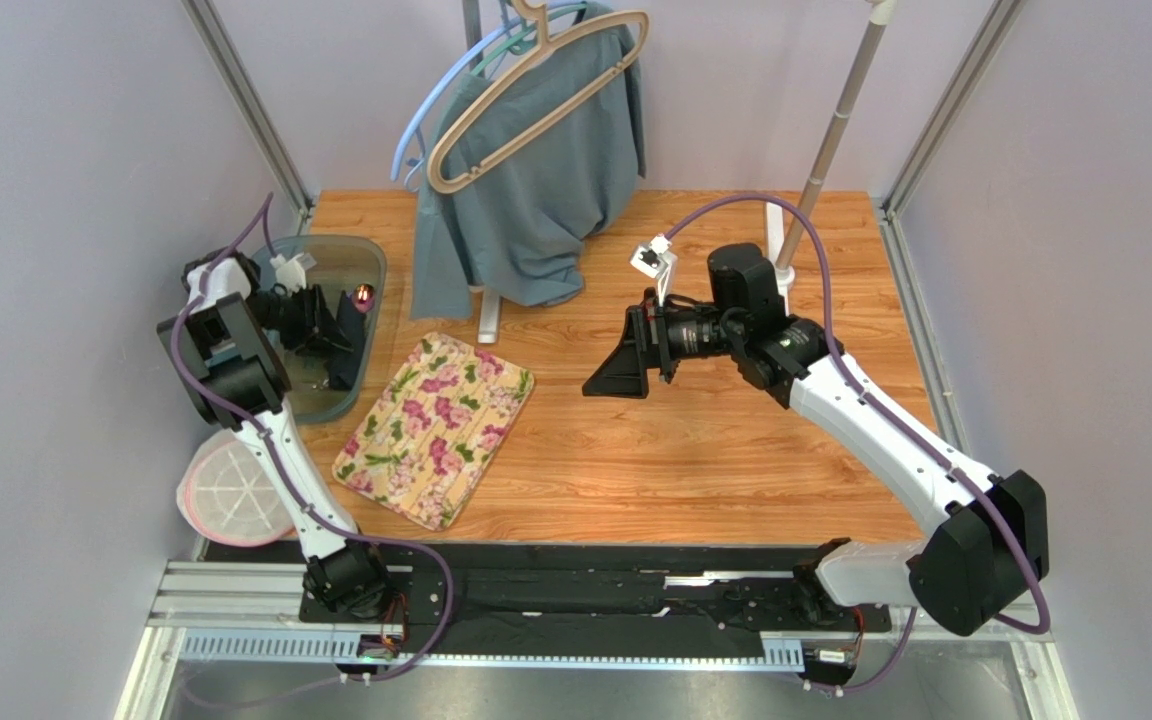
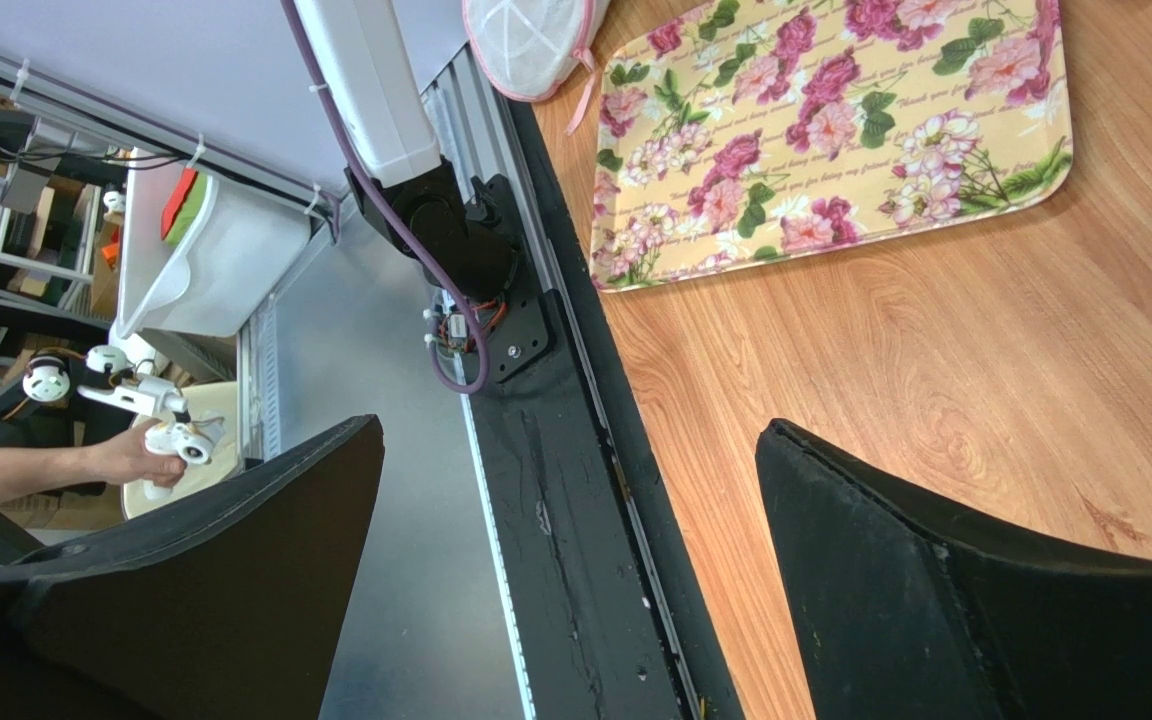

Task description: Place the utensils on the paper napkin and roll it up

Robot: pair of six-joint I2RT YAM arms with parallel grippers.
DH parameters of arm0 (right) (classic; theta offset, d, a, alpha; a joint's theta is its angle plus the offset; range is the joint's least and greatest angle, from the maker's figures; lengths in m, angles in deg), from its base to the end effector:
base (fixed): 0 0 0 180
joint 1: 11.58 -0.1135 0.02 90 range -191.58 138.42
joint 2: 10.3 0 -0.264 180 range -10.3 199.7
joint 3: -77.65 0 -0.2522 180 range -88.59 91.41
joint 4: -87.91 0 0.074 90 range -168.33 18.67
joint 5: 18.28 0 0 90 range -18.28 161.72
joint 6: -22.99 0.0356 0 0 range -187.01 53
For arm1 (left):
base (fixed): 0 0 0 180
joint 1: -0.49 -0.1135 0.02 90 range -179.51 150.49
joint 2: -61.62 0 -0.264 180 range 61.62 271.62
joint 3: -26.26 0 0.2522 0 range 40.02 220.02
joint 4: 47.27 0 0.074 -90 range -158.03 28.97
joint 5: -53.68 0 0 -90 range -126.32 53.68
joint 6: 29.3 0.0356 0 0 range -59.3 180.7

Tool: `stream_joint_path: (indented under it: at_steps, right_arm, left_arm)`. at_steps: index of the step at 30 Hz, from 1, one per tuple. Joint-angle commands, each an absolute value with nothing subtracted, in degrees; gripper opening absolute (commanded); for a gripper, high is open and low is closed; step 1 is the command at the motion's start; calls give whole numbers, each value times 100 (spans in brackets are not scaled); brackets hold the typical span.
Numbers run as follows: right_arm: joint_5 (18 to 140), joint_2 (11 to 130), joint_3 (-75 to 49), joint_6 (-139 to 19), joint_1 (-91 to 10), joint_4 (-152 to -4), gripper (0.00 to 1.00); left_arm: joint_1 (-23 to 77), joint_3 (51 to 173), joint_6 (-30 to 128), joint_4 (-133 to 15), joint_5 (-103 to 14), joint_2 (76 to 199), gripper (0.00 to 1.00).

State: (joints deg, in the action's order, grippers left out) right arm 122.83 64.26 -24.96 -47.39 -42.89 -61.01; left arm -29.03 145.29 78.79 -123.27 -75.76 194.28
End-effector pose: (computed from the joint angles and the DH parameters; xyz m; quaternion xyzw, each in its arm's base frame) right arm 0.2304 0.1725 0.3348 -0.2991 0.7478 0.5333 0.2588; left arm 0.3981 0.1994 0.1467 -0.0927 0.9368 -0.3075 0.1390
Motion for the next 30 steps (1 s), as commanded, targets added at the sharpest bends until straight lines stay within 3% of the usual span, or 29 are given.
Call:
stream_joint_path:
  at_steps: [1, 2, 3, 12, 13, 17, 18, 20, 21, 30]
  right_arm:
    - [12393, 6317, -2382, -4749, -4269, -6260, 100]
    - [12401, 6317, -2373, -4758, -4270, -6260, 100]
    - [12410, 6300, -2329, -4767, -4270, -6225, 100]
    - [12393, 6168, -2250, -4837, -4270, -6137, 100]
    - [12367, 6133, -2206, -4863, -4270, -6094, 100]
    - [12078, 5984, -2057, -5083, -4252, -5708, 100]
    - [12007, 5940, -2039, -5162, -4243, -5628, 100]
    - [11770, 5791, -2021, -5241, -4138, -5418, 100]
    - [11699, 5729, -2021, -5311, -4086, -5347, 100]
    - [10400, 5140, -2135, -5672, -2891, -4301, 100]
  left_arm:
    - [-2913, 14461, 7890, -12036, -7148, 18907, 40]
    - [-2921, 14452, 7881, -12018, -7113, 18871, 40]
    - [-2922, 14417, 7828, -11992, -7069, 18819, 47]
    - [-2720, 14067, 7801, -11650, -6376, 17967, 51]
    - [-2685, 14031, 7793, -11605, -6166, 17774, 63]
    - [-2570, 13768, 7793, -11439, -5716, 17202, 64]
    - [-2518, 13706, 7793, -11325, -5655, 17036, 84]
    - [-2439, 13600, 7784, -11306, -5584, 16543, 90]
    - [-2395, 13600, 7766, -11376, -5592, 16376, 99]
    - [-1016, 13504, 7125, -12131, -5030, 14400, 99]
